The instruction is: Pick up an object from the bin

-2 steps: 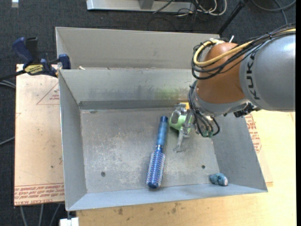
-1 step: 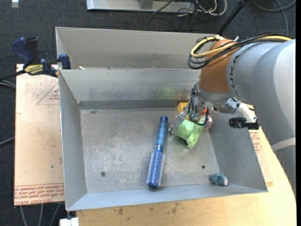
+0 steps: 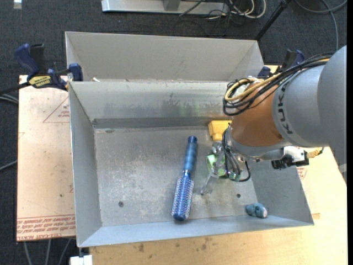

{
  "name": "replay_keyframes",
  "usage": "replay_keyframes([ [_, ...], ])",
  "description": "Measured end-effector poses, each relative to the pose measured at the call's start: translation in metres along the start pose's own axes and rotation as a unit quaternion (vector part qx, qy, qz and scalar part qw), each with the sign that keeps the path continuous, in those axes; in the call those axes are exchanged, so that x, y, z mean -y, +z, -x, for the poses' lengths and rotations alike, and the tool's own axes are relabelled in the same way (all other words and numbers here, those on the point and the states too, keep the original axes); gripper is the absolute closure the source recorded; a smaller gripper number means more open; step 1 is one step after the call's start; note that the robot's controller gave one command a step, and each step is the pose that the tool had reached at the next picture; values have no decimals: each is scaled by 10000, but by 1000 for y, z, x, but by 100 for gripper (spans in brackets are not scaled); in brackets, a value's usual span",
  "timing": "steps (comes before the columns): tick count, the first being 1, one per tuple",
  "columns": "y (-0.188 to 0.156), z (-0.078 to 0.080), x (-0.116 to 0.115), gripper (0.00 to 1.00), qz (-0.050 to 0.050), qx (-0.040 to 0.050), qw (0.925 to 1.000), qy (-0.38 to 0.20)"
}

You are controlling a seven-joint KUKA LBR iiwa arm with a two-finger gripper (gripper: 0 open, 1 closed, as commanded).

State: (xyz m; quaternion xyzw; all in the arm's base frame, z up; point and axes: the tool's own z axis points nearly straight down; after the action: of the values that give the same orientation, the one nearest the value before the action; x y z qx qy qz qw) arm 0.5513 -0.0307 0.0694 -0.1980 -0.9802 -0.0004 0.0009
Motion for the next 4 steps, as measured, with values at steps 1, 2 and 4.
replay_keyframes([
  [1, -109, 43, 50, 0, 8, 37, 9836, 1801],
  [2, -12, 0, 70, 0, -5, -10, 9999, 103],
  [4, -28, -2, 128, 100, 1, 20, 9790, -2037],
])
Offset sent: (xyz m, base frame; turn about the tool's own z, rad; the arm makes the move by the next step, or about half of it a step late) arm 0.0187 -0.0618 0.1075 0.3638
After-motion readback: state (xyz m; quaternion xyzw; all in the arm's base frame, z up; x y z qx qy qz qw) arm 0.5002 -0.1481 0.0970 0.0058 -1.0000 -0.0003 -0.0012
